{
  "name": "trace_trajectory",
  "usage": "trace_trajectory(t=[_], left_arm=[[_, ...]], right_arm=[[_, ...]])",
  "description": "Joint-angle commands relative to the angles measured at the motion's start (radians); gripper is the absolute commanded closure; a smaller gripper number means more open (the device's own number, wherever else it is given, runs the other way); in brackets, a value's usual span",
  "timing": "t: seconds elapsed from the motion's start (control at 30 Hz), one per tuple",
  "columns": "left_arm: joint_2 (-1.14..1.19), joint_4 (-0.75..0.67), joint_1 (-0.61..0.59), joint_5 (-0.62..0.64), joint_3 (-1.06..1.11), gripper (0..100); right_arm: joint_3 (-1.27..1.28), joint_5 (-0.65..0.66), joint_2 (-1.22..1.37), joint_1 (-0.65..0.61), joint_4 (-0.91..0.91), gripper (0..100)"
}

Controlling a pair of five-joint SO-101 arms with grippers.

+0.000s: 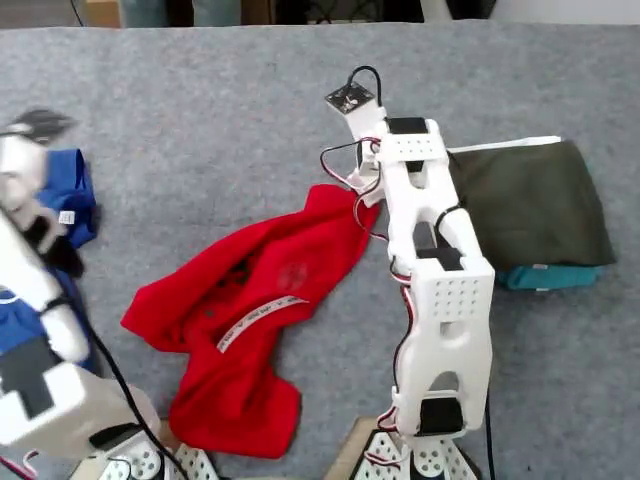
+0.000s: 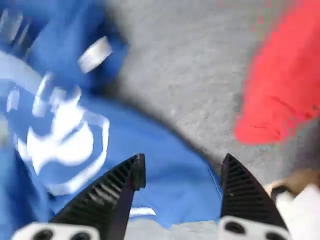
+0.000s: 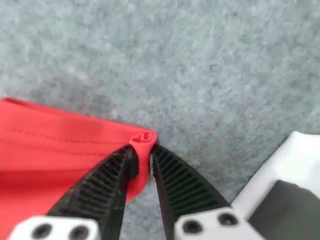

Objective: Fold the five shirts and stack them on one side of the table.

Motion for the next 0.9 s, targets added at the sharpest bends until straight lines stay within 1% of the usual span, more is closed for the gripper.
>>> trace_trajectory(t=[0.0, 0.1, 0.2, 0.33, 0.47, 0.57, 0.7, 0.87], left_arm=[[-0.112, 0.012, 0.165, -0.160, 0.160, 74], [-0.149, 0.011, 0.292, -0.150, 0.303, 74], [-0.150, 0.009, 0.355, -0.140, 0.389, 74], [-0.149, -0.044, 0.329, -0.135, 0.449, 74], [-0.147, -0.057, 0.325, -0.130, 0.472, 74], [-0.147, -0.057, 0.355, -0.129, 0.478, 75], [-0.146, -0.084, 0.395, -0.129, 0.490, 84], [-0.146, -0.127, 0.443, -0.129, 0.572, 85]], right_arm=[[0.008, -0.005, 0.008, -0.018, -0.037, 98.4], [0.008, -0.006, 0.008, -0.017, -0.038, 98.4], [0.008, -0.006, 0.008, -0.017, -0.041, 98.4], [0.010, -0.006, 0.010, -0.021, -0.060, 98.4], [0.010, -0.006, 0.010, -0.021, -0.060, 98.4], [0.010, -0.006, 0.010, -0.021, -0.075, 98.4], [0.010, -0.006, 0.010, -0.021, -0.078, 98.4], [0.010, -0.006, 0.010, -0.021, -0.078, 98.4]])
